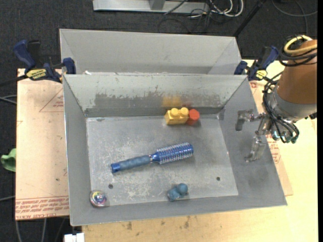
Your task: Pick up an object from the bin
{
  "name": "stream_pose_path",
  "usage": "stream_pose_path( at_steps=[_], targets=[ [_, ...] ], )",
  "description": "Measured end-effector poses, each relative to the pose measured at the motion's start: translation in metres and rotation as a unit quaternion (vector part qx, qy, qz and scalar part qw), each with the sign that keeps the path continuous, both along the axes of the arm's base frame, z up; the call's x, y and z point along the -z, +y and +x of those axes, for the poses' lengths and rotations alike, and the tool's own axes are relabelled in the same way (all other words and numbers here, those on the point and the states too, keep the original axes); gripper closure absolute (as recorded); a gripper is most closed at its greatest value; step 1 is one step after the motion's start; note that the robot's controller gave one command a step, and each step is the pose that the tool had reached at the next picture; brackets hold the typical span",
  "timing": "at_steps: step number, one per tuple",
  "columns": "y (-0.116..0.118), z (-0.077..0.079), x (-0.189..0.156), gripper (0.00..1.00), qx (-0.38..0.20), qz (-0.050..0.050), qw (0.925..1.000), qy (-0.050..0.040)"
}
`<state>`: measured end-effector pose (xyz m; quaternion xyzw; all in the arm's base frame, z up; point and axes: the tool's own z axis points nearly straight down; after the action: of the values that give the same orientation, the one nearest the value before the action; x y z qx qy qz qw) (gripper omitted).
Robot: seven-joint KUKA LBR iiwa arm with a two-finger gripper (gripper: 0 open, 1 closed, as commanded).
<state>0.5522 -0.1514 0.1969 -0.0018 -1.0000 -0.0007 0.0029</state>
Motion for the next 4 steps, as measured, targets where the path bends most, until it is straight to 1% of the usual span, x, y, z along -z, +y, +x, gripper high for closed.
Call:
stream_pose_path(
  at_steps=[1, 2, 3, 4],
  targets=[
    [0.090, 0.033, 0.128, 0.00, -0.260, 0.002, 0.9655, -0.0023],
    [0.181, 0.032, 0.095, 0.00, -0.260, 0.003, 0.9655, -0.0064],
    [0.186, 0.022, 0.079, 0.00, -0.226, 0.001, 0.9741, -0.0043],
    [0.184, 0.029, 0.129, 0.00, -0.167, 0.001, 0.9860, -0.0020]
  ],
)
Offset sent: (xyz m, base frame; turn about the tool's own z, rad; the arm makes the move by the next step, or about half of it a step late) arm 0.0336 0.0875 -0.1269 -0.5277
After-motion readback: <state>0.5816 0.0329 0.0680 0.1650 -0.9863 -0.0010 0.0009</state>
